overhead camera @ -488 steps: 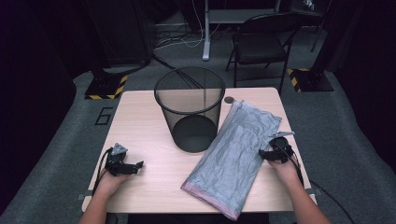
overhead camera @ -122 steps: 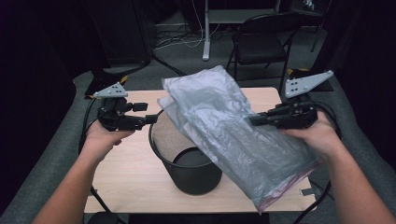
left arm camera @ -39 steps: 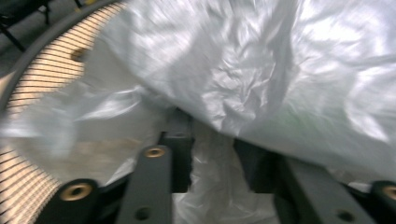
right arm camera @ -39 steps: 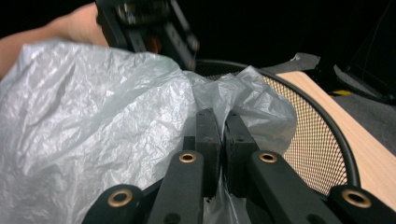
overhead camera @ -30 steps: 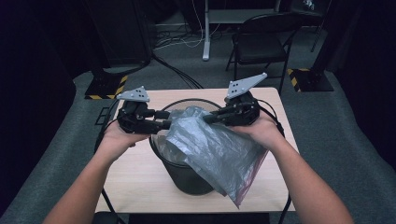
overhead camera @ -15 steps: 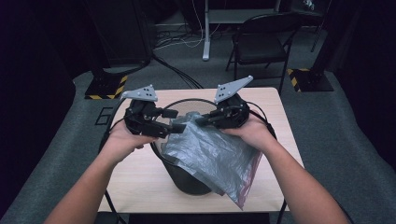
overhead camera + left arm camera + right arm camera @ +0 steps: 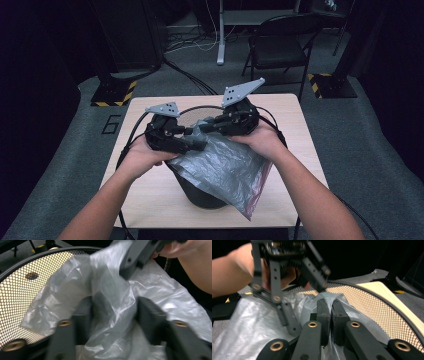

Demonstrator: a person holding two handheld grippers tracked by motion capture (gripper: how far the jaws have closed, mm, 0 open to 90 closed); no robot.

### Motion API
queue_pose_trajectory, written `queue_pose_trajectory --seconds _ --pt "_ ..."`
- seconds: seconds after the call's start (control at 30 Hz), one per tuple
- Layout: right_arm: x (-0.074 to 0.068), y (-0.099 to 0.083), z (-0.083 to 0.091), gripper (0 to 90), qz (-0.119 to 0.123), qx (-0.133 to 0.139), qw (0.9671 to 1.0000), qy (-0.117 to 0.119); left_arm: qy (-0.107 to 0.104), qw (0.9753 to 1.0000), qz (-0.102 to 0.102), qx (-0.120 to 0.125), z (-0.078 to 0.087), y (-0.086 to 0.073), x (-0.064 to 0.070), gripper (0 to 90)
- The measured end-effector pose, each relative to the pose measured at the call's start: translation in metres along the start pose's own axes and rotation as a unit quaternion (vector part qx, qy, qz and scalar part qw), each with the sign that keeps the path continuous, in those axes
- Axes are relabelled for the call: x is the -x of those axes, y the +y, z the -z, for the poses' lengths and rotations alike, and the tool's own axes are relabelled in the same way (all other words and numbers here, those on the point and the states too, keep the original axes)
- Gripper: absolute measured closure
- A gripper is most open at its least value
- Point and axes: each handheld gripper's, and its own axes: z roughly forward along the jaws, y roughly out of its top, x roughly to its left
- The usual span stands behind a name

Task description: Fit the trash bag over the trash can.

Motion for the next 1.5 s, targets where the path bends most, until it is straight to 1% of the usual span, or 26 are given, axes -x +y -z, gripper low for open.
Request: queue_pose_trajectory --seconds 0.07,0.1,0.13,0.17,0.2,0.27,0.33,0.5,0.63,0.73,0.8,0.87,0.93,1.0,1.03,1.1,1.13,1.17,1.2,1.23,1.27,1.3,1.33,1.37,1.4,1.5 --pt "0.0 0.002 0.0 86.3 0.0 0.003 1.0 -0.001 0.005 1.0 -0.006 -0.005 0.002 -0.001 -0.002 65.3" --pt "0.0 0.003 0.0 85.5 0.0 0.003 1.0 -0.002 0.008 0.9999 -0.006 -0.007 0.002 -0.002 -0.003 69.9" --pt "0.0 0.003 -0.001 81.4 0.0 0.001 1.0 -0.004 0.011 0.9998 -0.005 -0.013 0.002 -0.002 -0.005 74.5" --pt "0.0 0.003 -0.001 74.6 -0.002 0.001 1.0 -0.008 0.015 0.9997 -0.006 -0.018 0.002 -0.002 -0.006 77.7" --pt "0.0 0.003 0.0 68.5 -0.005 0.003 0.9998 -0.019 0.017 0.9996 -0.007 -0.02 0.002 -0.003 -0.008 79.8" --pt "0.0 0.003 0.005 63.2 -0.006 0.005 0.9993 -0.036 0.021 0.9996 -0.001 -0.018 0.002 -0.003 -0.01 80.9" --pt "0.0 0.001 0.012 58.8 -0.007 0.004 0.9986 -0.052 0.028 0.9995 0.0 -0.015 0.004 -0.003 -0.013 81.7" --pt "0.002 -0.013 0.032 53.0 -0.014 -0.017 0.9964 -0.082 0.034 0.9992 0.004 -0.019 0.006 -0.004 -0.02 81.8" --pt "0.005 -0.03 0.049 46.9 -0.031 -0.028 0.9936 -0.105 0.04 0.999 0.009 -0.017 0.009 -0.005 -0.024 81.8" --pt "0.008 -0.046 0.059 43.7 -0.042 -0.035 0.9901 -0.129 0.045 0.9988 0.011 -0.015 0.011 -0.005 -0.027 81.8" --pt "0.01 -0.054 0.065 42.0 -0.053 -0.032 0.9887 -0.137 0.047 0.9987 0.011 -0.015 0.011 -0.005 -0.028 81.8" --pt "0.012 -0.061 0.07 40.7 -0.063 -0.03 0.9879 -0.139 0.051 0.9985 0.009 -0.017 0.01 -0.004 -0.028 81.8" --pt "0.013 -0.066 0.073 39.4 -0.074 -0.028 0.988 -0.132 0.055 0.9983 0.007 -0.02 0.01 -0.004 -0.028 81.7" --pt "0.014 -0.07 0.074 38.8 -0.083 -0.032 0.9881 -0.126 0.056 0.9982 0.005 -0.022 0.009 -0.004 -0.028 81.7" --pt "0.014 -0.071 0.074 38.8 -0.084 -0.035 0.9878 -0.126 0.058 0.998 0.005 -0.023 0.008 -0.003 -0.028 81.7" --pt "0.014 -0.072 0.074 41.2 -0.084 -0.031 0.988 -0.126 0.06 0.9979 0.005 -0.024 0.008 -0.003 -0.028 81.7" --pt "0.013 -0.072 0.074 45.9 -0.079 -0.031 0.9886 -0.124 0.061 0.9978 0.005 -0.024 0.008 -0.003 -0.028 81.6" --pt "0.011 -0.071 0.073 49.7 -0.07 -0.032 0.9893 -0.124 0.062 0.9978 0.005 -0.024 0.008 -0.003 -0.028 81.6" --pt "0.008 -0.07 0.073 56.2 -0.059 -0.033 0.9898 -0.125 0.063 0.9977 0.006 -0.023 0.008 -0.003 -0.029 81.6" --pt "0.005 -0.069 0.072 59.6 -0.052 -0.036 0.9901 -0.126 0.063 0.9977 0.006 -0.023 0.008 -0.003 -0.029 81.7" --pt "0.004 -0.069 0.071 62.9 -0.04 -0.038 0.9903 -0.127 0.065 0.9976 0.006 -0.023 0.008 -0.003 -0.029 81.6" --pt "0.001 -0.068 0.07 65.6 -0.025 -0.04 0.9901 -0.132 0.066 0.9976 0.006 -0.023 0.007 -0.002 -0.029 81.4" --pt "-0.001 -0.068 0.069 68.7 -0.017 -0.041 0.9894 -0.138 0.068 0.9974 0.006 -0.024 0.006 -0.002 -0.03 81.2" --pt "-0.002 -0.067 0.07 73.9 -0.01 -0.04 0.9894 -0.139 0.069 0.9973 0.005 -0.026 0.005 -0.001 -0.031 80.7" --pt "-0.001 -0.067 0.071 77.2 -0.014 -0.039 0.9904 -0.132 0.069 0.9972 0.005 -0.027 0.004 0.0 -0.031 80.5" --pt "0.002 -0.067 0.074 84.5 -0.019 -0.037 0.9923 -0.117 0.069 0.9972 0.005 -0.031 0.0 0.002 -0.032 78.9"
